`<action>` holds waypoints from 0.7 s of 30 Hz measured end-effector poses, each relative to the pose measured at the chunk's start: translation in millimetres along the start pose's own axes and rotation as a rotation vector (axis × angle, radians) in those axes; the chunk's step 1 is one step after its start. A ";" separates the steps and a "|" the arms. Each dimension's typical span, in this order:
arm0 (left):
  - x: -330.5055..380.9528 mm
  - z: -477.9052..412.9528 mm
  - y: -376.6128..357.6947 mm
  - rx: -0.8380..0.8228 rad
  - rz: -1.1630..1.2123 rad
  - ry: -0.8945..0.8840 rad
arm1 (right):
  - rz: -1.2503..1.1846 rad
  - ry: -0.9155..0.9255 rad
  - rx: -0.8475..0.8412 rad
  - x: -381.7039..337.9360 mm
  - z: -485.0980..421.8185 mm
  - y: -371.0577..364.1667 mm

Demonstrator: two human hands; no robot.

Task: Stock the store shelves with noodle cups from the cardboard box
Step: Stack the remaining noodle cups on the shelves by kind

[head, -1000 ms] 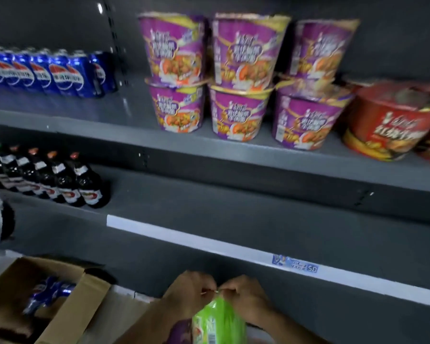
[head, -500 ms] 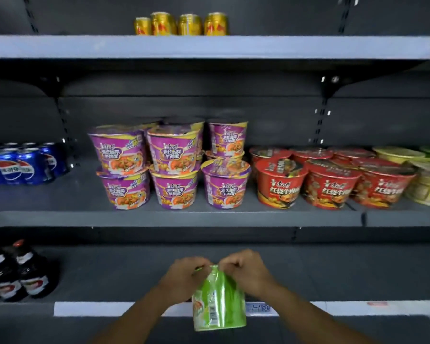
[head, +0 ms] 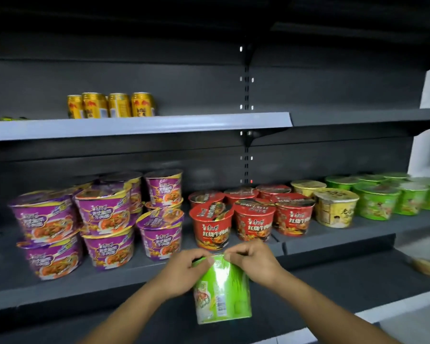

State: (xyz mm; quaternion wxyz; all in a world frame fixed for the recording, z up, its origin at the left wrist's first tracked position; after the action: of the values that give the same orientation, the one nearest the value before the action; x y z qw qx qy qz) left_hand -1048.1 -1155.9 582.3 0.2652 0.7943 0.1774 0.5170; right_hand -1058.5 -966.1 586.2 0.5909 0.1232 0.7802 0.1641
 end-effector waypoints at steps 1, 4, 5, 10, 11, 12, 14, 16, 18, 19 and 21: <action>10.5 -7.4 -6.4 -0.001 0.005 -0.012 | -0.003 0.010 0.027 -1.9 0.4 17.0; 45.1 -28.8 -28.6 -0.019 0.017 -0.046 | -0.025 0.032 0.095 -2.2 1.2 66.1; 57.8 -35.8 -37.0 -0.021 0.026 -0.065 | -0.040 0.031 0.114 -1.4 2.1 82.2; 112.4 -71.5 -80.5 -0.036 0.079 -0.152 | -0.123 0.016 0.201 8.7 4.6 159.2; 122.3 -77.8 -89.5 -0.038 0.090 -0.162 | -0.135 0.018 0.216 11.7 5.0 173.6; 132.3 -83.1 -98.7 -0.039 0.103 -0.176 | -0.147 0.016 0.233 15.2 5.4 187.6; 151.1 -92.2 -116.5 -0.039 0.110 -0.198 | -0.172 0.008 0.260 21.9 6.7 214.0; 165.3 -101.7 -132.8 -0.028 0.104 -0.218 | -0.210 -0.003 0.280 27.5 9.6 238.1; 178.1 -109.7 -146.6 -0.026 0.107 -0.231 | -0.252 0.003 0.305 32.7 12.0 260.0; 184.3 -113.8 -153.2 -0.029 0.111 -0.240 | -0.270 0.005 0.318 35.1 13.1 270.1; 196.0 -121.3 -165.2 -0.032 0.133 -0.244 | -0.325 -0.005 0.336 40.8 14.1 287.6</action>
State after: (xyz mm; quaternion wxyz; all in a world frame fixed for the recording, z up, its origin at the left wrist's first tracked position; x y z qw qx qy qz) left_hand -1081.5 -886.5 664.3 0.2626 0.8569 0.0826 0.4358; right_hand -1056.4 -685.5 662.3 0.5829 0.0930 0.8045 -0.0658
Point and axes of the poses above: each hand's wrist, its own z-axis away from the middle knuckle, its own y-axis out of the back of the hand, x = y × z, the point moved 2 cm from there along -z, towards the middle knuckle, and after that the axes turned 7 degrees about x, right-handed, at the moved point
